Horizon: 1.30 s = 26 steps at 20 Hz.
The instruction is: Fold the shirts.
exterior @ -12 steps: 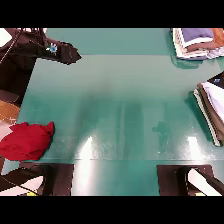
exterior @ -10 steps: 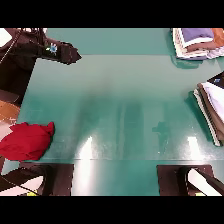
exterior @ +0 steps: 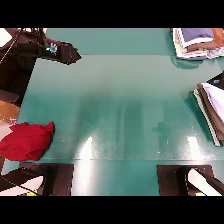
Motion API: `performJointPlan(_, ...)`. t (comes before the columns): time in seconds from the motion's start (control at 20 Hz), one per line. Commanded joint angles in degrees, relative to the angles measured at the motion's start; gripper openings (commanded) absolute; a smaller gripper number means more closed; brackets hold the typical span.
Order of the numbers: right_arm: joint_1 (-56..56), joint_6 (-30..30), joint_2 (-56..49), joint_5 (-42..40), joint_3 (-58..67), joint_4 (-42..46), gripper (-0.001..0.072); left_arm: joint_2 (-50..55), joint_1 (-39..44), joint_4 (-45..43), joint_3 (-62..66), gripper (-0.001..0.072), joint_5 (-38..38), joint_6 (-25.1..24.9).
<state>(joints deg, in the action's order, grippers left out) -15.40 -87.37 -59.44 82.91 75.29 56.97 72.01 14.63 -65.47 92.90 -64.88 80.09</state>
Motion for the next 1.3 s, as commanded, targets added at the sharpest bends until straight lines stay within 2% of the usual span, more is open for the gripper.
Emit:
performJointPlan(0.0, 0.0, 0.0, 0.0, 0.3, 0.0, 0.0, 0.0015, 0.0, 0.0, 0.0, 0.0, 0.0026, 0.0, 0.0)
performJointPlan(0.4, 0.0, 0.0, 0.0, 2.4, 0.0, 0.0, 0.0015, -0.3, -0.5, -0.3, 0.0, 0.0026, 1.6, -0.1)
performJointPlan(0.6, 0.1, 1.3, 0.0, 2.7, 0.0, 0.0, 0.0015, -4.4, -8.3, -10.4, -0.5, 0.0026, -13.6, 2.5)
performJointPlan(0.8, 0.1, 2.0, 0.0, 4.0, 0.0, 0.0, 0.0015, -13.9, -20.0, -15.0, -11.3, 0.0044, -21.7, 2.5)
performJointPlan(0.9, 0.1, 2.0, 0.0, 4.2, 0.0, 0.0, 0.0015, -17.8, -24.2, -20.1, -19.2, 0.0683, -25.5, 2.9)
performJointPlan(0.95, 0.1, 2.0, 0.0, 4.2, 0.0, 0.0, 0.0015, -19.0, -25.6, -22.9, -22.9, 0.0716, -26.1, 4.2)
performJointPlan(1.1, 0.1, 2.0, 0.0, 4.2, 0.0, 0.0, 0.0015, -20.4, -28.1, -27.6, -34.7, 0.0716, -24.1, 5.6)
performJointPlan(1.25, 0.1, 2.6, 0.0, 4.3, 0.0, 0.0, 0.0015, -20.2, -28.9, -28.1, -46.8, 0.0717, -16.3, 7.7)
